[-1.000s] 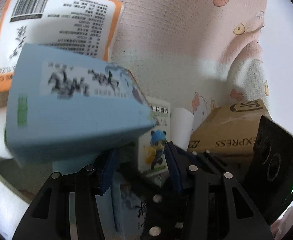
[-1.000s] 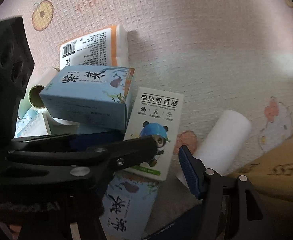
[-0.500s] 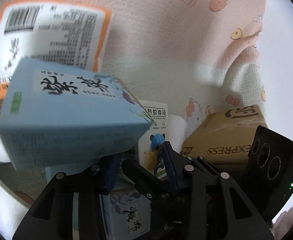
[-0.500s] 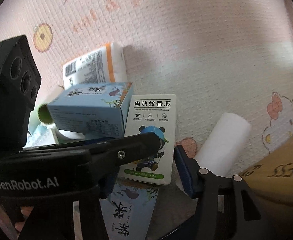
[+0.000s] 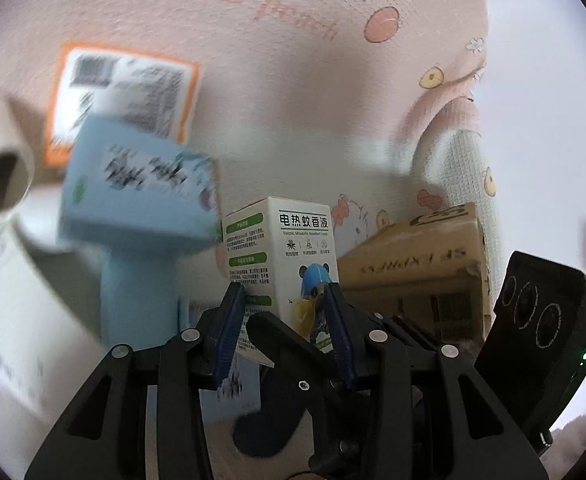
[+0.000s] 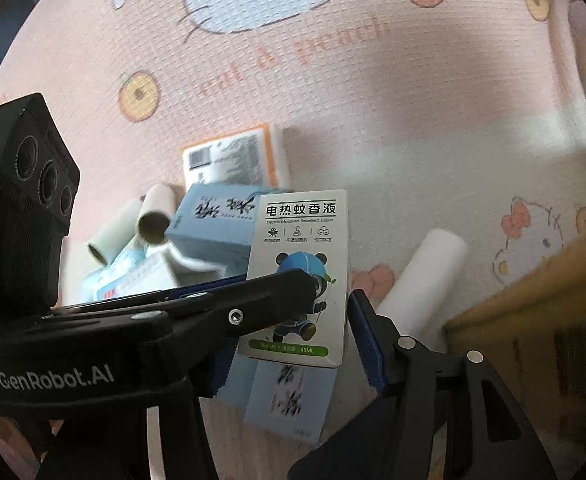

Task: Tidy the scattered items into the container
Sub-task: 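Grasp the white mosquito-liquid box with the left gripper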

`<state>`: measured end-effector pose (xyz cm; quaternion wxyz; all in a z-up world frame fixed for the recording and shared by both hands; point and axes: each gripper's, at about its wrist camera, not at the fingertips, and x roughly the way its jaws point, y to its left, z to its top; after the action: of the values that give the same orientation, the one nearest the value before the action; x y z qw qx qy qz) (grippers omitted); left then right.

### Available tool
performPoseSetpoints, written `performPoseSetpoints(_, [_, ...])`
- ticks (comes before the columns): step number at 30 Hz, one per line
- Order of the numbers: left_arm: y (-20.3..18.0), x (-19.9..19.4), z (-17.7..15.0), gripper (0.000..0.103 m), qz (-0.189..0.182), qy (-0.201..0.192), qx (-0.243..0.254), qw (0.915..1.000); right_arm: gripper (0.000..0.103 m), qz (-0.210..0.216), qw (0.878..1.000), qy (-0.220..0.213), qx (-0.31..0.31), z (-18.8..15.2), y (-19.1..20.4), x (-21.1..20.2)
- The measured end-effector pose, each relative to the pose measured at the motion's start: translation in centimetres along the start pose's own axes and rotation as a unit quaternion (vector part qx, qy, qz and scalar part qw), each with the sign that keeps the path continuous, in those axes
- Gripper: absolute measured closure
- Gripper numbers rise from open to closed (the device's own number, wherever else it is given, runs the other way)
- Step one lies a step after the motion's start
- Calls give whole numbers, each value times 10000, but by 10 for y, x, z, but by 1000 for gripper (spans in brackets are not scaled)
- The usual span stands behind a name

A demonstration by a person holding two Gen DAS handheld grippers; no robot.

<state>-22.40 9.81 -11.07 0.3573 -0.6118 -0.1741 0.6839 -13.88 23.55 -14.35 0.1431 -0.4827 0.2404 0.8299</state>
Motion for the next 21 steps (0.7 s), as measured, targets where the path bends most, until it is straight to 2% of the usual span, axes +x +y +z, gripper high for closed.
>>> performPoseSetpoints(8, [29,-19,-40,59,88,54,-463,9989,54,191,9994,254,-115,-38,23,1])
performPoseSetpoints(13, [48,-15,-48,59,157,78,-792,9967,55,375,9985,386,-70,-48,23,8])
performPoseSetpoints(15, [51,-15,-49,60,161,100,-834,9963,55,346,9983,408,-221,-47,26,7])
performPoseSetpoints(18, [49,-18,-50,60,318,85,-767,9965,55,559,9969,480,-292,-45,25,-1])
performPoseSetpoints(21, [45,-29,-49,59,306,-42,-726,9969,55,406,9980,283,-390,-46,22,-19])
